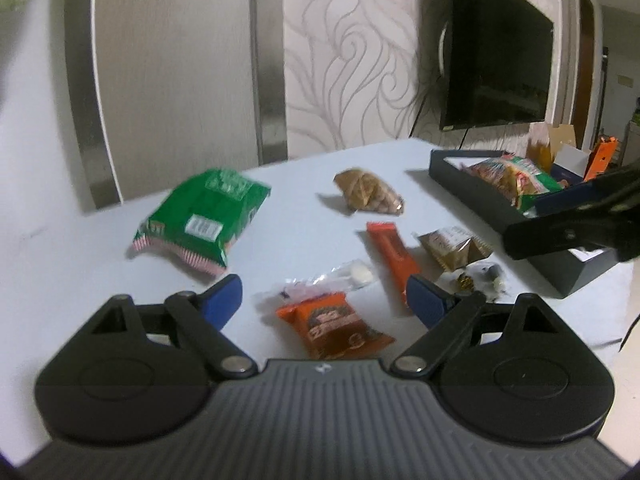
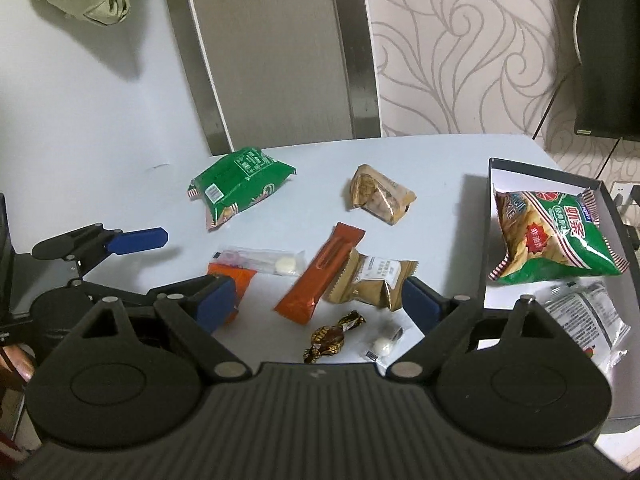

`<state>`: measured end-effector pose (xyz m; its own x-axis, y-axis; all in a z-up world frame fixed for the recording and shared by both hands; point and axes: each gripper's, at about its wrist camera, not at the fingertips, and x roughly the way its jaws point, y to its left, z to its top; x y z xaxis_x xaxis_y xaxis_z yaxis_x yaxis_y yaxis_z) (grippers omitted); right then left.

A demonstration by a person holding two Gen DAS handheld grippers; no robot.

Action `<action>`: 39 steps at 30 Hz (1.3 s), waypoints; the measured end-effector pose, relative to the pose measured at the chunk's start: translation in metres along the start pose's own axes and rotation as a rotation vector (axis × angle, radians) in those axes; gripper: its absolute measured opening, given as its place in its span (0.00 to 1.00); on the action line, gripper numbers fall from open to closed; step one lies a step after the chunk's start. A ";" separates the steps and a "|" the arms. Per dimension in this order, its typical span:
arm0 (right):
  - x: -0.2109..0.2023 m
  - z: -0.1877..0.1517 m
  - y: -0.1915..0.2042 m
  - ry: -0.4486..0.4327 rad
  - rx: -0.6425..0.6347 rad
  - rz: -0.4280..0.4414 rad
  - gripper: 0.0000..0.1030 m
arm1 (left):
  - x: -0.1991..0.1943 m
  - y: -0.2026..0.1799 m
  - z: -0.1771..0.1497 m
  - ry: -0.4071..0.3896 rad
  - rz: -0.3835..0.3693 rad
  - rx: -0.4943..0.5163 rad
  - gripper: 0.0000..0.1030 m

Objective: Organize snacks
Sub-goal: 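Grasp the orange BGI packet with the left tool while the right tool grasps the gold-wrapped chocolate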

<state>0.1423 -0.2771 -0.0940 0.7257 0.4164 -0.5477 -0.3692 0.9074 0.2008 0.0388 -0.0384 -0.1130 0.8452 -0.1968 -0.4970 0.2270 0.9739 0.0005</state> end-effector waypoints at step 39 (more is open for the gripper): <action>0.065 -0.021 0.015 0.224 -0.121 -0.112 0.26 | 0.027 0.025 -0.010 0.169 -0.084 -0.122 0.41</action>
<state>0.1714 -0.2375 -0.1438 0.6244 0.2787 -0.7297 -0.3701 0.9282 0.0377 0.0630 -0.0183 -0.1350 0.7307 -0.2657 -0.6289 0.2241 0.9635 -0.1467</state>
